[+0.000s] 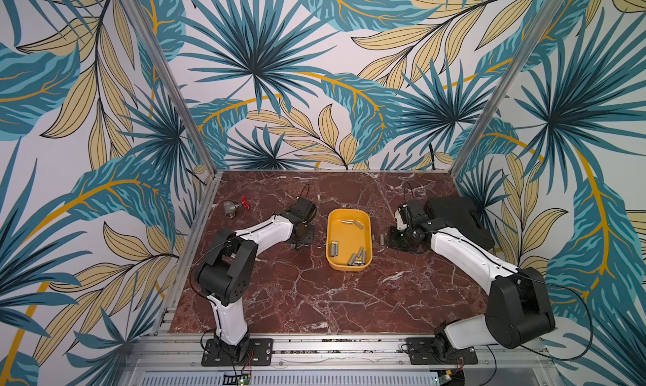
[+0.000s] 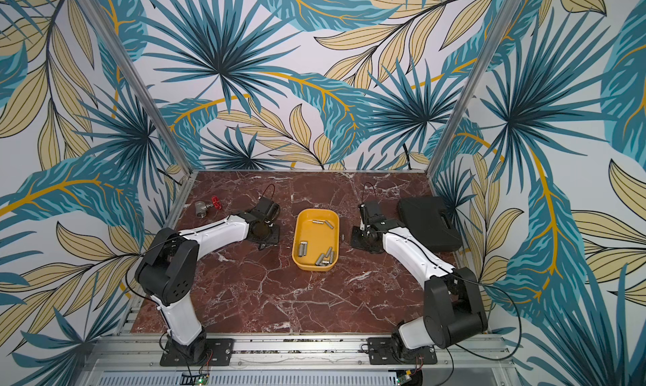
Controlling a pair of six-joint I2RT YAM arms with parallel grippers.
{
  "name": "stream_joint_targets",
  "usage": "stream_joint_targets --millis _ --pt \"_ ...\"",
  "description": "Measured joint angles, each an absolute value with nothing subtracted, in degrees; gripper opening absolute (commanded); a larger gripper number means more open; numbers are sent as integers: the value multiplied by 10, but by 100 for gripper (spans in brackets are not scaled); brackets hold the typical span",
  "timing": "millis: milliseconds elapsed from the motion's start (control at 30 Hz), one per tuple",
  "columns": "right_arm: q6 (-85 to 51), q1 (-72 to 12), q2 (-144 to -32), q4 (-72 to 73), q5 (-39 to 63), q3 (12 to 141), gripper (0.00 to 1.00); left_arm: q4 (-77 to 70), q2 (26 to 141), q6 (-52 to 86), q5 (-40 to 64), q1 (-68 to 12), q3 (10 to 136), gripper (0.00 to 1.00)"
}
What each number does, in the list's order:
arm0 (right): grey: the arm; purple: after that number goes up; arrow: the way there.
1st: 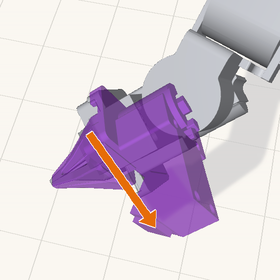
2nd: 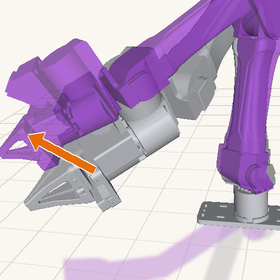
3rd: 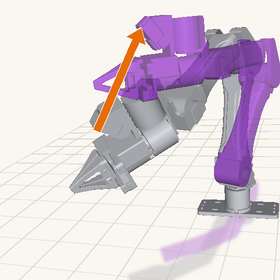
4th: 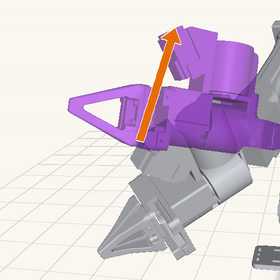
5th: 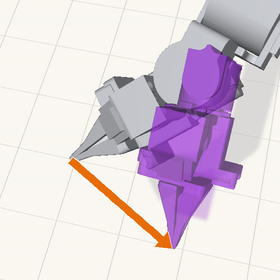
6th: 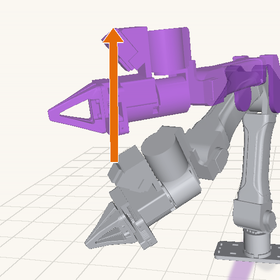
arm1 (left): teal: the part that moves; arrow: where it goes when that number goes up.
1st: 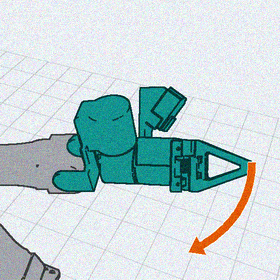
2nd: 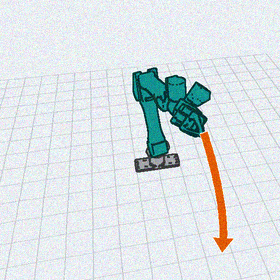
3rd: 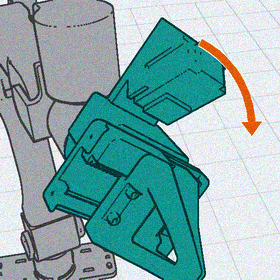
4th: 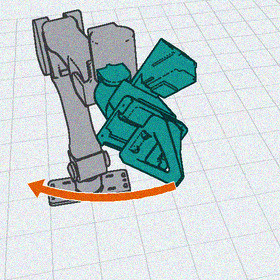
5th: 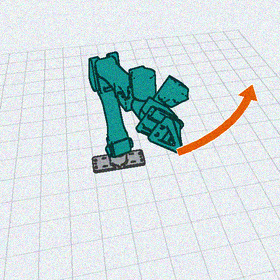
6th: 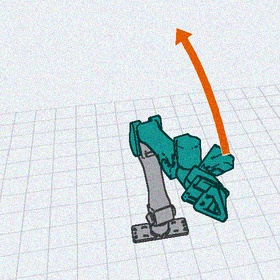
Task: Take out the socket from the storage box
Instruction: Place the socket head at the center of the board, then pick up the socket head at the center of the board.
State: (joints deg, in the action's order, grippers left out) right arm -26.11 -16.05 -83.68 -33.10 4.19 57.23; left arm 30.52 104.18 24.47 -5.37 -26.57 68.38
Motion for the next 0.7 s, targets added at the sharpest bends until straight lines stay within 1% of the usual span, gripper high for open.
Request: stream_joint_targets --millis 167,333,533,700 --pt "-244 -168 -837 -348 41 597 28 311 1014 245 -54 -266 684 40" --pt "-217 -208 -864 -357 40 660 30 317 959 246 -61 -266 683 41" --pt "-184 -265 -945 -361 39 738 31 311 880 264 -70 -266 639 43" --pt "-164 -295 -1027 -362 42 799 31 311 853 287 -77 -265 587 43"
